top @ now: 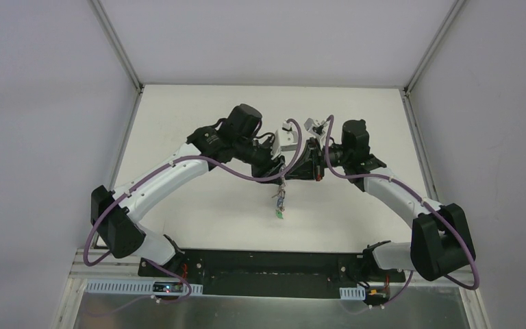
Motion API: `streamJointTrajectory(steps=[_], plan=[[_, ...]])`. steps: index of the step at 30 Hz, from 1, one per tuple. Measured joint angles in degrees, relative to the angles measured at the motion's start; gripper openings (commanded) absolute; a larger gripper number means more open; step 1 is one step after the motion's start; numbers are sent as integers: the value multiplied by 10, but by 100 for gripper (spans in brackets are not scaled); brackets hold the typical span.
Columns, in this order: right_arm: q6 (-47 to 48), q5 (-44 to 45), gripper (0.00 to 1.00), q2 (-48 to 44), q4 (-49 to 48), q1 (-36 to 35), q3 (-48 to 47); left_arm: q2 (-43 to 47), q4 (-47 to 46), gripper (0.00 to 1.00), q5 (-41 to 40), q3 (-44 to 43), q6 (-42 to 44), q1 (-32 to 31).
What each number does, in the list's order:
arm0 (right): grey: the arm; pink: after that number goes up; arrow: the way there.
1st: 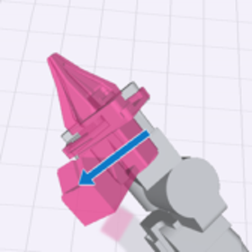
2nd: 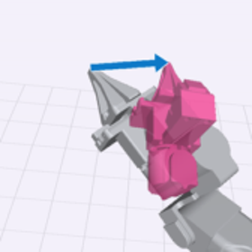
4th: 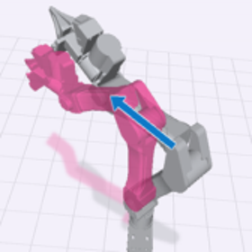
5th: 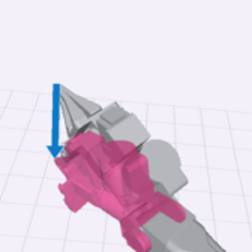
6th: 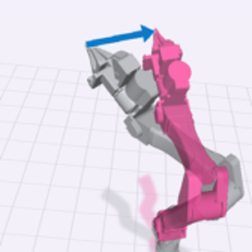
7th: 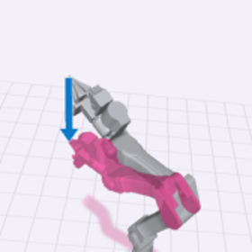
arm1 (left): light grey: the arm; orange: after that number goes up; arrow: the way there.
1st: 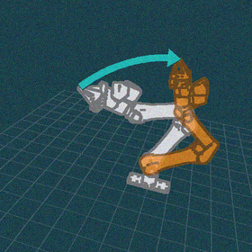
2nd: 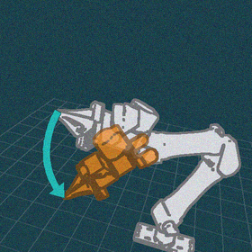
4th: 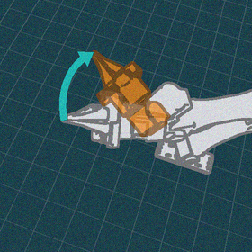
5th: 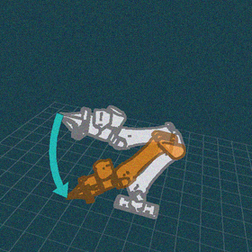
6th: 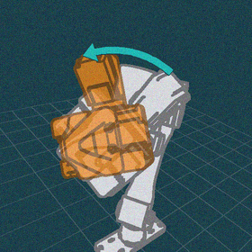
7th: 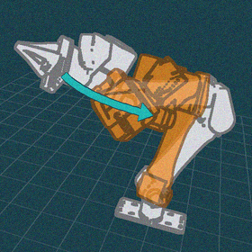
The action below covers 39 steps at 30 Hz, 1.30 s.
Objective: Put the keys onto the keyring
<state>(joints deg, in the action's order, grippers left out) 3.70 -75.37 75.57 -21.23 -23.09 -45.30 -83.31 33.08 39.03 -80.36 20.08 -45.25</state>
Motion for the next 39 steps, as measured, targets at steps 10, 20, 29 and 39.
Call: streamJointTrajectory(steps=[10,20,29,39], plan=[[-3,1,0,-1,0,2,0,-6,-31,38,17,11,-23,23],[-3,2,0,-1,-1,3,0,-7,-80,33,63,51,-62,41],[-6,2,0,-1,-1,4,0,-9,-98,18,92,51,-86,41],[-8,1,0,-1,0,4,0,-10,-99,15,99,51,-88,41]])
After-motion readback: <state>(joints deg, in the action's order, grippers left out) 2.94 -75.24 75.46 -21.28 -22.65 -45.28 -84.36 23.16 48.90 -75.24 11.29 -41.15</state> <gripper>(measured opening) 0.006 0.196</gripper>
